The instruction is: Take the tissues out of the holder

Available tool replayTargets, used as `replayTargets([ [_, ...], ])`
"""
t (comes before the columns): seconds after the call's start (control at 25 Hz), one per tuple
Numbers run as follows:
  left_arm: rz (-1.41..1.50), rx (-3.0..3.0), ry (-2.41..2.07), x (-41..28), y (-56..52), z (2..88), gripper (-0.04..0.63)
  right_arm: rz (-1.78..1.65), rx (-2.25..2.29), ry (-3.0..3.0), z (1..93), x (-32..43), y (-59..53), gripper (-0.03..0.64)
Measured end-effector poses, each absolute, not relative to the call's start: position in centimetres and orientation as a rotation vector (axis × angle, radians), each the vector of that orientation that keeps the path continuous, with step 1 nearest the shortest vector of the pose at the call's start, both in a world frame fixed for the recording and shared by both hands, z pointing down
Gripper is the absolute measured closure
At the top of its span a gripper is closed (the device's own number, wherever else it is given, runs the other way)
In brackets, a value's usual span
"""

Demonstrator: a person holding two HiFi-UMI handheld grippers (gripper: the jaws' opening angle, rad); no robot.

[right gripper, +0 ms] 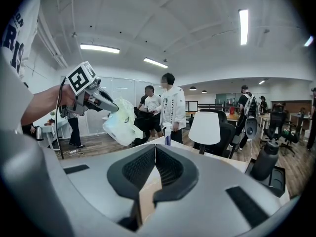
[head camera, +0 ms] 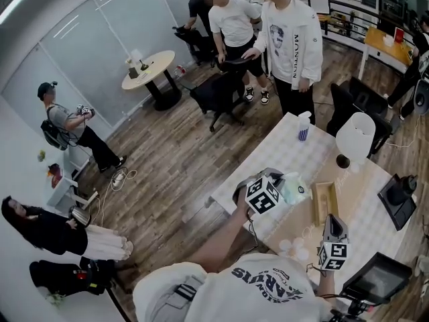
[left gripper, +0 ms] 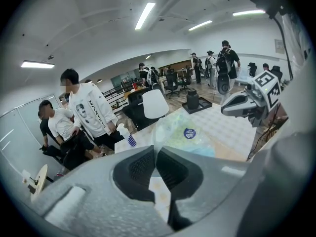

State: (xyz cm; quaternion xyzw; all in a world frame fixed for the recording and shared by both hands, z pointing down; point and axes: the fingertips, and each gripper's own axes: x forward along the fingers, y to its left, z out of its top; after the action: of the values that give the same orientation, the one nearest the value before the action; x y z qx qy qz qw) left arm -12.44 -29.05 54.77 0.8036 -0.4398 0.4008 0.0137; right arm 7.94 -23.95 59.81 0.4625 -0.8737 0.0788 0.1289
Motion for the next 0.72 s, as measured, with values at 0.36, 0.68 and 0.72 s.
replayTargets([
  [0.36,1.211,2.449,-1.443,-13.3,-30.0,59.1,0.589,0.233,1.401,-2.502,60.3,9.6,-23.5,0.607],
  [0.68,1.12,2.346,-1.521,-15.0,-31.8,68.8,0.589,0.237,1.462,-2.436,60.5,11.8,-22.2,0.607],
  [0.72,1.103,2.334,-1.533,-15.2,-32.0,70.3,0.589,0.236,1.473,-2.426,60.4,12.2,-22.0,0.607],
])
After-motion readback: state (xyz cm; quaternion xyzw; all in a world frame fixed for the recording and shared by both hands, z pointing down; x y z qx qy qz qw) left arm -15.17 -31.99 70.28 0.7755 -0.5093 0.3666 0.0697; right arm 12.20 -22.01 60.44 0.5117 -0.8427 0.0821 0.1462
